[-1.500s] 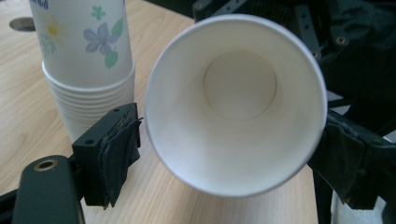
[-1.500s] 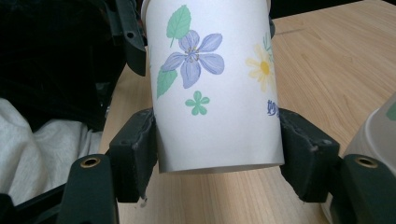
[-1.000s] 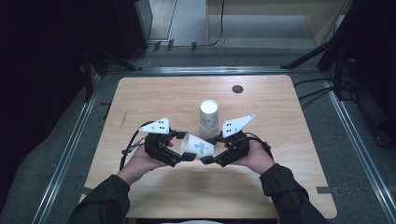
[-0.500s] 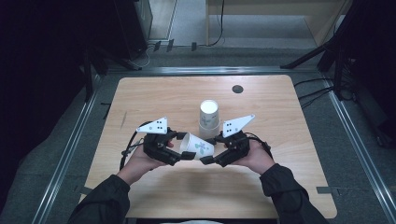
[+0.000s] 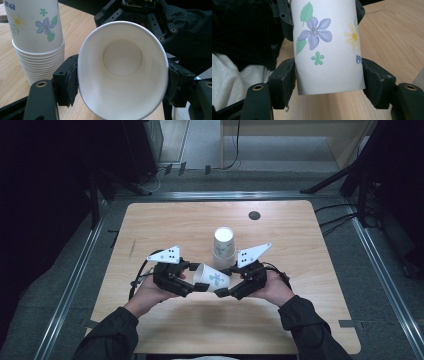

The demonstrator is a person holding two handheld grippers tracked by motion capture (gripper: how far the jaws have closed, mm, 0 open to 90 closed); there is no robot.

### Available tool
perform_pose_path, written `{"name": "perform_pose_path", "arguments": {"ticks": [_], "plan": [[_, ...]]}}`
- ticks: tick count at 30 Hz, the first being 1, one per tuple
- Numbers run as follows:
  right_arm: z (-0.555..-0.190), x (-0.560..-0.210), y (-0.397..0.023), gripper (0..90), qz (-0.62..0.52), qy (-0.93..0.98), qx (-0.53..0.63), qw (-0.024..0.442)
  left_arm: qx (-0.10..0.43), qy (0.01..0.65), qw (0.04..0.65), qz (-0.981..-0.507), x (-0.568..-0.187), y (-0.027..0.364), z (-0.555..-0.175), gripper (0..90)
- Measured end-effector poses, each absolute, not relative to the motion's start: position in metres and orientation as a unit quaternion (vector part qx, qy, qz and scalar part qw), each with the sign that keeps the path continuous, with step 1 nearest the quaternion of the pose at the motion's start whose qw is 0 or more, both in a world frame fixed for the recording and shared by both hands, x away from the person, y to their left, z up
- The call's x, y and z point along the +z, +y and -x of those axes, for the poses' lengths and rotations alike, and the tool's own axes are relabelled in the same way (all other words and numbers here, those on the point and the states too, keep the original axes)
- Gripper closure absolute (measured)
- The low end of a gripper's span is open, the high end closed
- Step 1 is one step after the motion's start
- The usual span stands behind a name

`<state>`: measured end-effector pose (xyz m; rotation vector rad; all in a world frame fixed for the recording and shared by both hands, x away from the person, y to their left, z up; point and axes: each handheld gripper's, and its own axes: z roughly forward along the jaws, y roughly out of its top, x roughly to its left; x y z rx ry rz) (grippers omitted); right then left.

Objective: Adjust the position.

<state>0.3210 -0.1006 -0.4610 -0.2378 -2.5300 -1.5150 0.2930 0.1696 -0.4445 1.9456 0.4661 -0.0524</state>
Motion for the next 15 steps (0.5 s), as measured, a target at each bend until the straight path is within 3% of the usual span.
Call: {"name": "perform_pose_path", "arguments": {"ticks": [15], "plan": [[-0.3217,-0.4686,-0.1005,25.4,0.088,-0.882,-0.459,0.055,0.009,0.202,0.514,-0.834,-0.4392,0.1738,-0.2942,26.1]]}}
